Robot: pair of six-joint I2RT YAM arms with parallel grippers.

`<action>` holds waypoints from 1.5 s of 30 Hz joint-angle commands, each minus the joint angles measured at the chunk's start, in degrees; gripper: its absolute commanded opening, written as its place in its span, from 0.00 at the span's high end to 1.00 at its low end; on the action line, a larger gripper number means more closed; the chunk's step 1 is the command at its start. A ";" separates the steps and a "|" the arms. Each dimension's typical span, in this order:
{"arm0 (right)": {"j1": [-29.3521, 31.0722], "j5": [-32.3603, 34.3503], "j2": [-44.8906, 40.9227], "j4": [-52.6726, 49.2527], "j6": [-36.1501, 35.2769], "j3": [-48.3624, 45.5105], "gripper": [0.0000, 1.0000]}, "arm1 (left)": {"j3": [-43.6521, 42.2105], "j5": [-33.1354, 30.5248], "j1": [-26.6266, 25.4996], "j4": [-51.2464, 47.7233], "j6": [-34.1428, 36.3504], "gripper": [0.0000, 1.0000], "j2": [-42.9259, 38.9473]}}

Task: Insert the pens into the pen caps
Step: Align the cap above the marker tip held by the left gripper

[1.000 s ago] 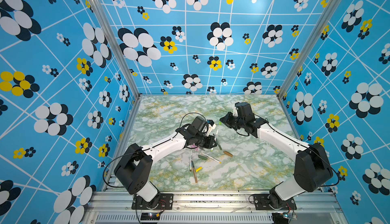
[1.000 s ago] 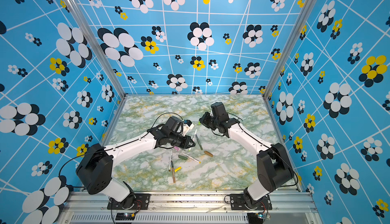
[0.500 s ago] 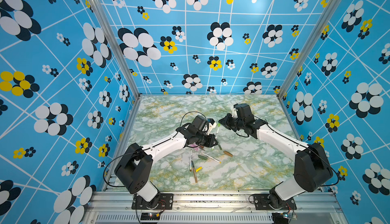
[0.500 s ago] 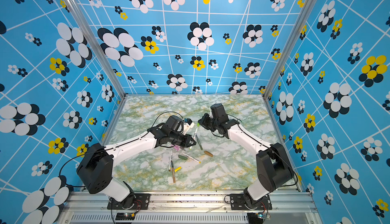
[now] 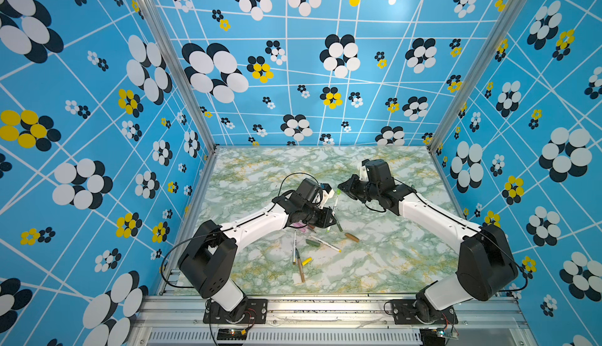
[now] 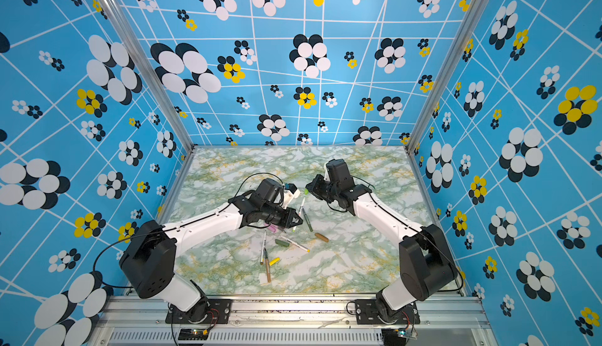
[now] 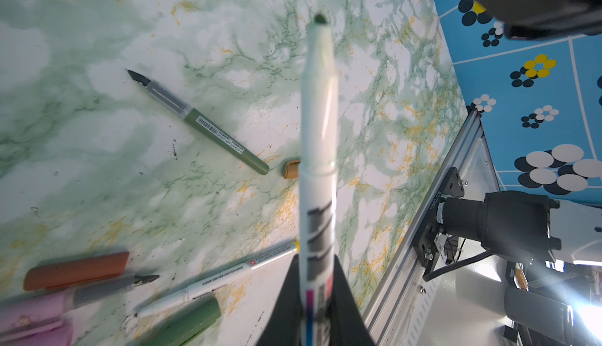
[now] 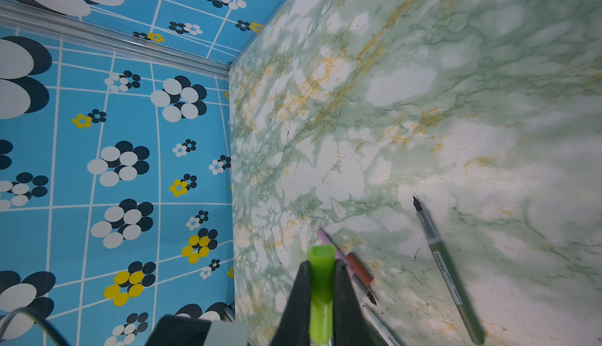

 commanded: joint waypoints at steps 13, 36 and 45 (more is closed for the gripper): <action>1.43 -0.49 -1.93 -0.13 -0.04 -1.15 0.98 | 1.45 0.01 -0.38 0.96 -0.68 1.00 0.45; 2.05 0.29 -3.52 -1.52 -2.03 -1.82 0.99 | 1.28 -0.96 -0.44 1.23 -1.05 1.00 0.12; 2.16 0.99 -3.38 -1.54 -2.27 -2.63 0.99 | 1.45 -0.96 -0.51 1.05 -0.95 1.00 -0.34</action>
